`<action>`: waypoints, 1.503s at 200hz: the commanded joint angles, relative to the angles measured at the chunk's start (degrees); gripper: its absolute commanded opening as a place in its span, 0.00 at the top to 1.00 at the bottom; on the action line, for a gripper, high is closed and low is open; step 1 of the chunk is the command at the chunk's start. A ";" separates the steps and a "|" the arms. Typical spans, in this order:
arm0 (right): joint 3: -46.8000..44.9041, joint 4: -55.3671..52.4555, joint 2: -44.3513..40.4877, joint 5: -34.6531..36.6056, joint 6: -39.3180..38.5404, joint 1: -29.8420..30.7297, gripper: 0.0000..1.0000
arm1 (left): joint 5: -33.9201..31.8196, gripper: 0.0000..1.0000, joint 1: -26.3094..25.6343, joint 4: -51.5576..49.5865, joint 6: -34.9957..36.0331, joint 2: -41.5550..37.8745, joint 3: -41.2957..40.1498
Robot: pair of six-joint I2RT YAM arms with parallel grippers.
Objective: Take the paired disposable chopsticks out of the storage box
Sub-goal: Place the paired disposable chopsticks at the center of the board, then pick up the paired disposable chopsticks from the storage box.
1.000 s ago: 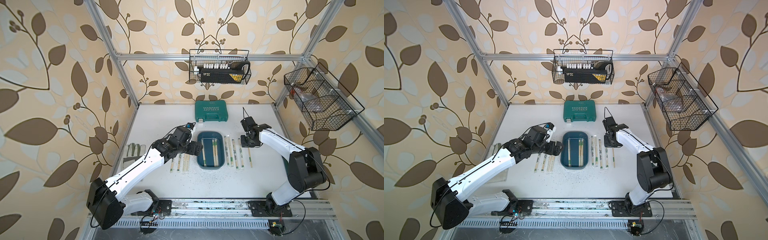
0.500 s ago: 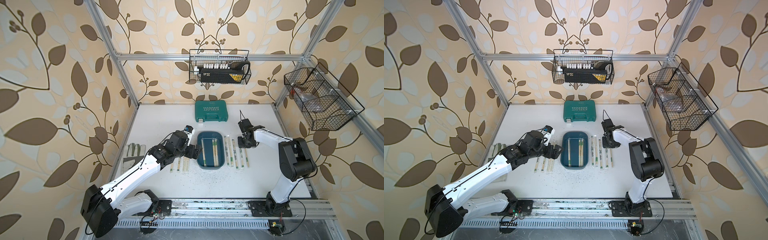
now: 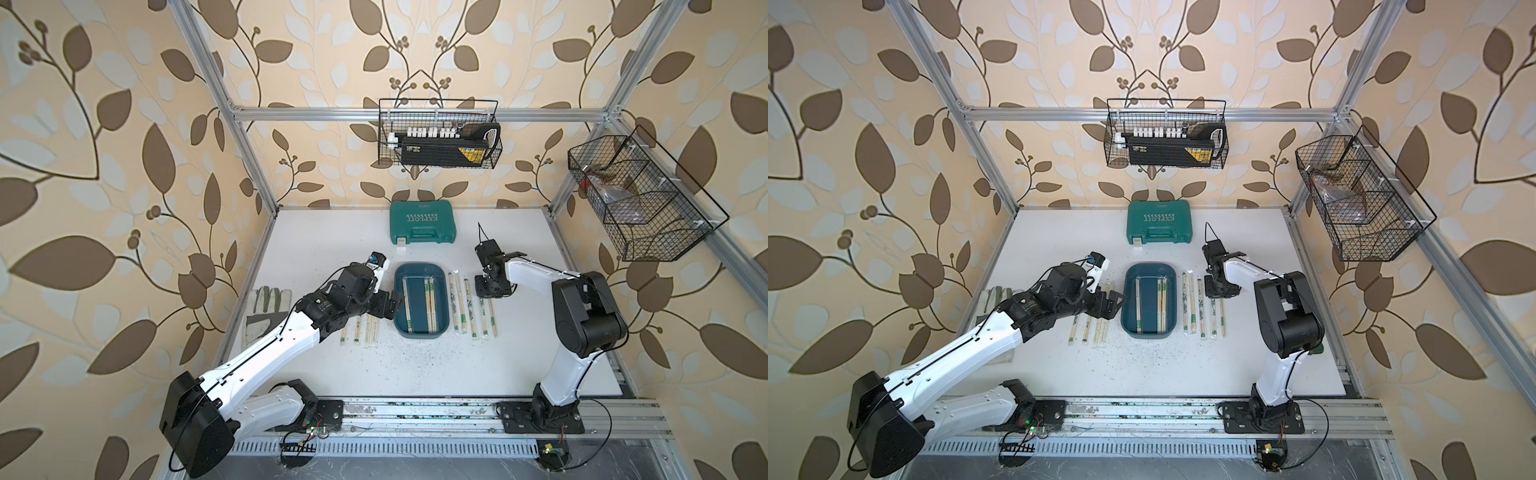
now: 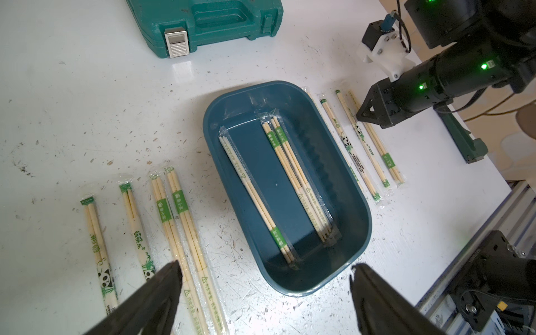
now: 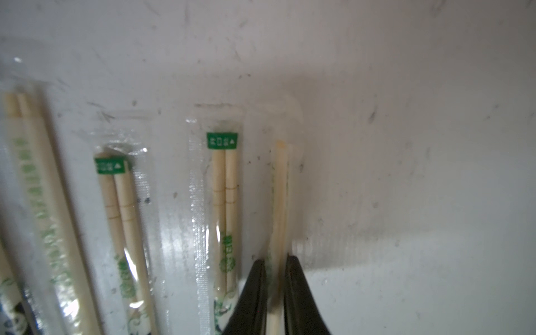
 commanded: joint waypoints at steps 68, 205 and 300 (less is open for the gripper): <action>2.57 -3.86 -1.21 1.22 0.30 -0.32 0.73 | -0.75 0.06 -0.45 -1.86 1.17 -0.87 2.00; 14.25 -16.50 -15.26 -1.37 9.65 17.54 0.60 | -4.13 0.03 -0.45 -2.61 0.02 -4.04 -0.55; 25.15 -15.84 1.83 -0.48 15.67 33.28 0.63 | -6.63 0.03 -0.45 -2.37 -0.59 -7.64 -3.48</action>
